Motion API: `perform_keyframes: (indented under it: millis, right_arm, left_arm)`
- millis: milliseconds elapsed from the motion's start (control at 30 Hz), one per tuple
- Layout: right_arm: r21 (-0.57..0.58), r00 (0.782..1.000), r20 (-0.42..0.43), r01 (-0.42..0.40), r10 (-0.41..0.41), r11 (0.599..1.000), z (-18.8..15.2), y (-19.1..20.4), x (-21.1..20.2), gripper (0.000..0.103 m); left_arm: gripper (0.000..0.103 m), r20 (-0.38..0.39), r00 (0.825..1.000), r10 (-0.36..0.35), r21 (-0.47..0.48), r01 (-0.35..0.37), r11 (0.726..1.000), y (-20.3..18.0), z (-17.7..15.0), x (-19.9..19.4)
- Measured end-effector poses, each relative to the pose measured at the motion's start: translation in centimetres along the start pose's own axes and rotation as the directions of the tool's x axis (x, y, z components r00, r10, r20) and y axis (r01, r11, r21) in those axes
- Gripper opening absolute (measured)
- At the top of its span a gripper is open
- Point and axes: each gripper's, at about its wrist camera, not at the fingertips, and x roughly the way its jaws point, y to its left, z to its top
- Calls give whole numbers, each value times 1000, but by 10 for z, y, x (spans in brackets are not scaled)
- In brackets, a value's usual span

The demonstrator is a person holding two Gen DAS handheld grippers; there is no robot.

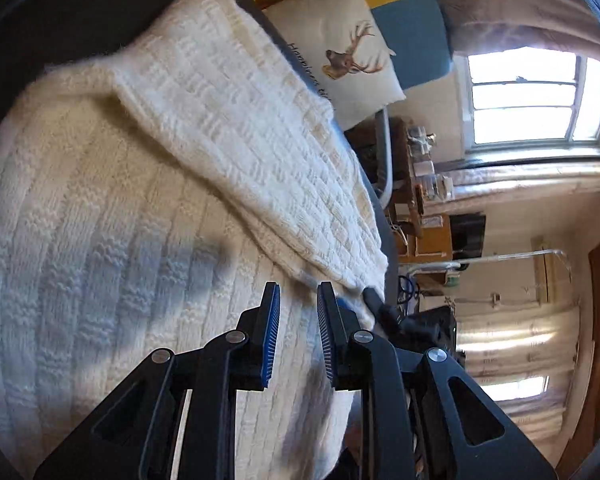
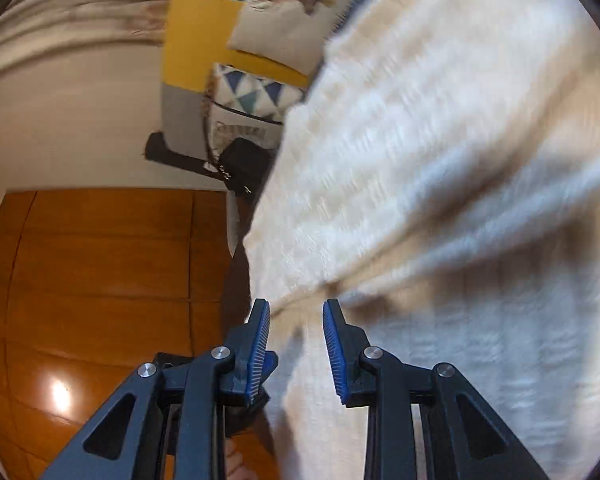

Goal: Fold clothes

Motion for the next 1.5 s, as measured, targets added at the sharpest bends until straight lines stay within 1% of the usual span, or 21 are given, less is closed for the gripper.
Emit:
perform_keyframes:
  millis: [67,133,200,233,267,333,367,400,467,533,600,667,767,833,900,1000,1067,1200,1267,1367,1500]
  right_arm:
    - [-14,1000,-1,12,-12,1000,-8,2,2,29]
    - [-23,994,57,93,-92,995,-9,1,-1,29]
    - [-12,979,109,174,-172,985,-7,-3,-5,29]
    - [12,974,133,185,-184,983,-4,-6,-6,28]
    - [31,970,160,181,-184,983,-1,-8,-7,27]
    - [-7,963,180,203,-199,979,4,0,-6,27]
    - [-29,960,190,216,-206,976,7,4,-5,23]
    - [-65,962,207,195,-178,979,8,12,-7,20]
    - [-113,971,218,121,-94,986,11,29,-14,19]
    - [-157,972,223,115,-78,981,12,44,-19,19]
    - [-168,973,220,105,-67,980,13,50,-24,19]
    - [-174,973,220,109,-69,979,11,52,-28,19]
    - [-169,973,212,125,-87,978,9,52,-32,19]
    - [-143,984,172,82,-57,986,10,50,-23,21]
    - [-116,987,142,95,-78,989,3,43,-24,31]
    - [-114,962,138,252,-236,961,-3,30,-22,32]
    - [-67,945,135,310,-299,948,-1,19,-17,32]
    - [36,942,193,273,-275,961,6,3,-17,32]
    - [-3,931,233,288,-280,957,11,6,-16,22]
    - [-114,928,268,298,-259,948,16,26,-14,14]
    - [-192,925,277,319,-260,928,20,42,-17,13]
  left_arm:
    - [21,7,1000,12,-4,-12,1000,-3,3,4]
    - [21,-4,1000,8,-11,-8,1000,-2,3,7]
    - [21,-10,1000,13,-9,-14,1000,-1,-4,4]
    - [21,-10,1000,14,-6,-15,1000,-1,-7,4]
    - [21,-12,1000,15,-5,-15,1000,-1,-9,5]
    - [21,-26,1000,12,-19,-12,1000,0,-12,7]
    - [21,-31,1000,0,-27,0,1000,0,-13,8]
    - [21,-33,999,-8,-29,7,1000,-2,-14,9]
    - [21,-35,999,-8,-23,7,1000,-6,-15,10]
    - [21,-28,999,-22,-45,20,999,-6,-13,11]
    - [24,-13,1000,-26,-99,24,995,-3,-8,13]
    - [31,2,999,-32,-151,32,988,2,0,16]
    - [32,16,1000,-5,-189,8,982,7,7,18]
    - [32,11,1000,-2,-218,5,976,12,6,19]
    - [32,25,1000,-1,-211,6,978,12,2,15]
    - [32,24,999,23,-188,-18,982,9,0,18]
    - [32,10,999,37,-197,-34,980,7,0,24]
    - [32,-17,998,54,-220,-56,974,8,2,36]
    - [32,-9,997,78,-229,-78,970,7,4,41]
    - [30,40,992,118,-202,-108,973,-1,9,40]
    - [26,108,988,110,-178,-89,980,-9,18,26]
